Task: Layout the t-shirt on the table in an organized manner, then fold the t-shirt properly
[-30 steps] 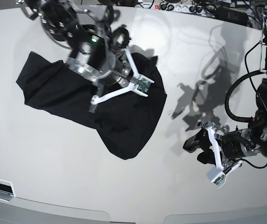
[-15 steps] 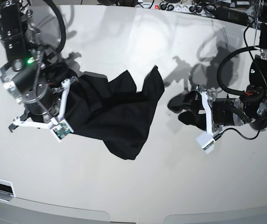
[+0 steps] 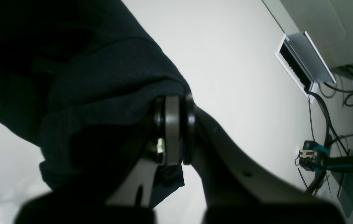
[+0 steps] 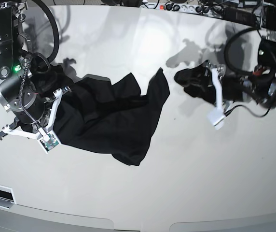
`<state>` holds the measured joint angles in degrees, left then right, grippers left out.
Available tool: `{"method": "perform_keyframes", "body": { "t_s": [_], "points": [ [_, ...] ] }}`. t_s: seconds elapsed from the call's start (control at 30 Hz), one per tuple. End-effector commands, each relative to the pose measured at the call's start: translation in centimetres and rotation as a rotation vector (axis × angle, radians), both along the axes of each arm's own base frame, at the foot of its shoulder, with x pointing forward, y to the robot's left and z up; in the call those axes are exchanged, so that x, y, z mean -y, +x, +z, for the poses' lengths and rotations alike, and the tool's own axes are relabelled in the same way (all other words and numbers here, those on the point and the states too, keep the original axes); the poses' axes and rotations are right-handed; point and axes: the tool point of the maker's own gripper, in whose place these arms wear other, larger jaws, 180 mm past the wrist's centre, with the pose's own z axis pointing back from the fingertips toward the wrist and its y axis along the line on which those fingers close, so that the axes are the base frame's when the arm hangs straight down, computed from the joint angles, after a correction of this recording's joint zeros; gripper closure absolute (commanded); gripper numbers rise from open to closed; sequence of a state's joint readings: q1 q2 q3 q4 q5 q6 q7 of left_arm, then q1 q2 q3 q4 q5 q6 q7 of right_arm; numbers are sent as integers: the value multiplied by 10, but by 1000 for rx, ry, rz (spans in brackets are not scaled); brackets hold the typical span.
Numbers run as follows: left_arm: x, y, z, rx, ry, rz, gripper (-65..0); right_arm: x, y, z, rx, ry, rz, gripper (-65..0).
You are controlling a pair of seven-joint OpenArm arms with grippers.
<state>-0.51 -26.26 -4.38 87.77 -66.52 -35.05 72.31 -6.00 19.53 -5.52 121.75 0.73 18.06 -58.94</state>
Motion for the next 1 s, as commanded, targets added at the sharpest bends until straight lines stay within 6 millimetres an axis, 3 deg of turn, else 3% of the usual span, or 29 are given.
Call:
{"method": "perform_keyframes", "body": {
  "t_s": [0.0, 0.17, 0.37, 0.53, 0.73, 0.97],
  "points": [
    [-5, 10, 15, 47, -41, 39, -364, -1, 6, 12, 47, 8, 11, 0],
    [-25, 17, 16, 87, -147, 300, -364, -14, 3, 9, 22, 46, 71, 0],
    [2, -2, -12, 23, -176, 381, -365, -14, 3, 9, 20, 49, 74, 0],
    [1, 3, -38, -20, -69, 497, -365, -13, 3, 6, 10, 48, 71, 0],
    [25, -4, -50, -19, -7, 421, -370, -18, 1, 2, -6, 55, 100, 0],
    [43, -7, -81, -34, 85, 415, -378, -18, 1, 2, -7, 55, 102, 0]
  ]
}}
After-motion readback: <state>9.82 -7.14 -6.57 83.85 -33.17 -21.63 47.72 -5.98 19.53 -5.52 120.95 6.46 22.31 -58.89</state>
